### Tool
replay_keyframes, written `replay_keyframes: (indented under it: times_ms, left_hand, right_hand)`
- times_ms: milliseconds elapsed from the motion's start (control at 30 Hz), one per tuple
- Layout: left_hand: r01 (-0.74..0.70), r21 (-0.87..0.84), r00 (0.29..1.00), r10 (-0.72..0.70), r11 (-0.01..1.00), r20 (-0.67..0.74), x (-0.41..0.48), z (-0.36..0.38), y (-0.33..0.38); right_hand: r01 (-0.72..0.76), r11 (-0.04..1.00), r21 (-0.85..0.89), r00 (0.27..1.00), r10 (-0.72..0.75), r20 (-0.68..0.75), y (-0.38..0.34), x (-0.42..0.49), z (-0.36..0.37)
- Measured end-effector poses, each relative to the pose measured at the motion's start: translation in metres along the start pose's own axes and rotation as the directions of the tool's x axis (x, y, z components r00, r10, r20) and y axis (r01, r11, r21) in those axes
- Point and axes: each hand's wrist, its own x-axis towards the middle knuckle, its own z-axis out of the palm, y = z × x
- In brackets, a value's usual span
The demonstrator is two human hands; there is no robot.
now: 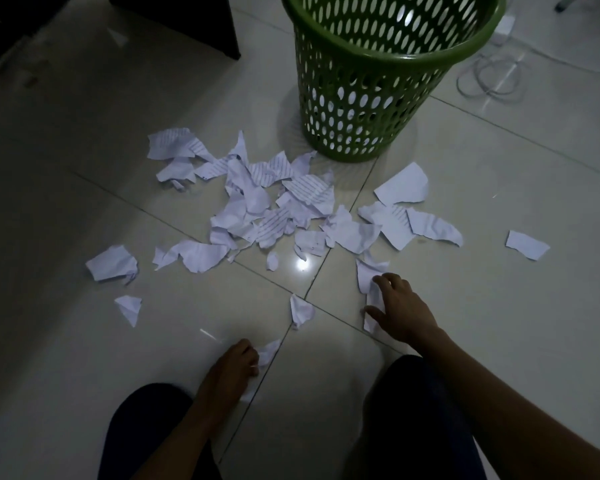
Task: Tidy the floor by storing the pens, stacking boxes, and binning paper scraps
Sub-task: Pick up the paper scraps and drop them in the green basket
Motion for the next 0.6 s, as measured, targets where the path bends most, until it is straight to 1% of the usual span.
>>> replay_keyframes:
  times_ms: [33,133,167,200,233,267,400,533,600]
  left_hand:
    - [0.003,0.001,1.0,-0.003,1.0,-0.008,0.001,0.0,0.002]
    - [-0.054,0.056,0.996,0.058,0.997,-0.07,0.005,0.0,0.009]
    - [-0.043,0.069,0.996,0.048,0.997,-0.074,0.006,-0.001,0.011]
    - [0.005,0.063,0.997,0.0,0.998,-0.073,0.007,-0.002,0.013]
    - [0.068,0.037,0.997,-0.066,0.997,-0.049,0.007,-0.003,0.014]
    - [0.09,0.007,0.995,-0.09,0.996,-0.037,0.006,-0.003,0.015]
    - [0.06,-0.106,0.996,-0.067,0.993,-0.064,0.007,-0.007,0.02]
    - [0.047,-0.101,0.993,-0.057,0.994,-0.104,0.009,-0.012,0.012]
    - [0.118,-0.13,0.986,-0.132,0.984,-0.105,0.008,-0.017,0.014]
  right_hand:
    - [-0.003,1.0,0.006,1.0,0.003,0.003,0.002,0.0,0.0]
    - [-0.003,1.0,0.018,1.0,0.003,-0.004,0.005,0.0,0.002]
    - [-0.002,1.0,0.019,1.0,0.002,-0.006,0.005,0.0,0.003]
    - [0.0,1.0,0.02,1.0,0.0,-0.006,0.005,0.001,0.003]
    - [0.001,1.0,0.024,1.0,-0.001,-0.004,0.004,0.0,0.004]
    - [0.003,0.999,0.032,1.0,-0.002,-0.002,0.004,0.0,0.005]
    - [0.017,0.999,0.045,1.0,-0.016,-0.015,0.001,-0.002,0.005]
    - [0.031,0.998,0.048,0.999,-0.03,-0.027,-0.001,-0.004,0.007]
    - [0.036,0.998,0.047,0.999,-0.035,-0.025,-0.001,-0.005,0.008]
